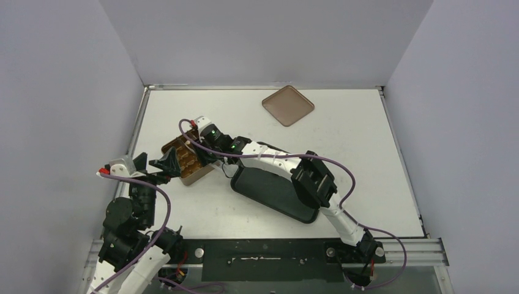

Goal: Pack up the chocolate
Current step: Place the fake chocolate in the packing box, then pick up the fake chocolate from the plate.

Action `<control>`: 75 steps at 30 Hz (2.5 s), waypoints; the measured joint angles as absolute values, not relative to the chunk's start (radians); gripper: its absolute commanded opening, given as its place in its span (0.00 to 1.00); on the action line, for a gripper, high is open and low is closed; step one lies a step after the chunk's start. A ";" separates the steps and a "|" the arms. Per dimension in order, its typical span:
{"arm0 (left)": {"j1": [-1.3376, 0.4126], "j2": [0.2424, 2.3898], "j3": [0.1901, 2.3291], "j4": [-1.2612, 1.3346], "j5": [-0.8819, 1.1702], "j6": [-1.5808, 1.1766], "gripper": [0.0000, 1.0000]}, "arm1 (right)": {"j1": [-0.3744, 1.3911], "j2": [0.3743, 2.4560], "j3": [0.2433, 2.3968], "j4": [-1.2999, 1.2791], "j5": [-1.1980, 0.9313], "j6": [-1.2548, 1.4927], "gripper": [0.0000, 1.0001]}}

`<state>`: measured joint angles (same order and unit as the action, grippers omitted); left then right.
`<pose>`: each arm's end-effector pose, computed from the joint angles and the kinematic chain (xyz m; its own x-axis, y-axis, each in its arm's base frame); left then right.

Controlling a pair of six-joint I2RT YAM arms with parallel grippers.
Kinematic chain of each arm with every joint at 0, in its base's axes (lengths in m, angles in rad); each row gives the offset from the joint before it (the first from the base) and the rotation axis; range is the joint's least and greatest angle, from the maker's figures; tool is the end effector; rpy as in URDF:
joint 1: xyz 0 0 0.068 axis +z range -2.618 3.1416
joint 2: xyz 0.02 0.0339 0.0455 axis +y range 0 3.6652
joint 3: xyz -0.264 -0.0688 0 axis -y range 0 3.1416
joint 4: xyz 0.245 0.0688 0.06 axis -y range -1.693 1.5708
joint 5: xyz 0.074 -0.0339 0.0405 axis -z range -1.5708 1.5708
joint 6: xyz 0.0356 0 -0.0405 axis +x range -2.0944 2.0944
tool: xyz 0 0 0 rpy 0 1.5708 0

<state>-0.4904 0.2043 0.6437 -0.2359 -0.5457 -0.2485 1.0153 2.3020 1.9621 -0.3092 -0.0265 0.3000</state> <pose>0.0616 -0.0119 0.3467 0.1841 -0.3366 -0.9235 -0.0006 0.9395 -0.3425 0.2811 0.4547 0.2187 -0.5588 -0.3402 -0.7563 -0.7278 0.6383 0.2507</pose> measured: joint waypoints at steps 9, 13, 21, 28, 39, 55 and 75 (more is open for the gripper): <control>-0.490 0.204 0.644 -0.236 -0.545 -0.248 0.97 | 1.015 2.280 1.946 -0.333 -0.034 0.304 0.48; -0.490 0.204 0.644 -0.236 -0.545 -0.248 0.97 | 1.015 2.202 1.861 -0.321 -0.055 0.305 0.48; -0.492 0.204 0.644 -0.236 -0.545 -0.249 0.97 | 1.007 2.018 1.700 -0.289 -0.083 0.306 0.48; -0.492 0.204 0.644 -0.236 -0.545 -0.248 0.97 | 0.998 1.919 1.602 -0.318 -0.051 0.307 0.48; -0.492 0.205 0.644 -0.236 -0.543 -0.248 0.97 | 0.988 1.653 1.388 -0.405 0.057 0.329 0.48; -0.492 0.260 0.633 -0.227 -0.511 -0.242 0.97 | 0.961 1.407 1.108 -0.573 0.164 0.415 0.48; -0.492 0.300 0.633 -0.228 -0.482 -0.242 0.97 | 0.916 1.249 0.967 -0.747 0.194 0.496 0.48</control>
<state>-0.4919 0.3000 0.6327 -0.2276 -0.4816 -0.2420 0.9165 1.2488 0.9668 -0.7467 0.1944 0.4957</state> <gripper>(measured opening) 0.974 0.483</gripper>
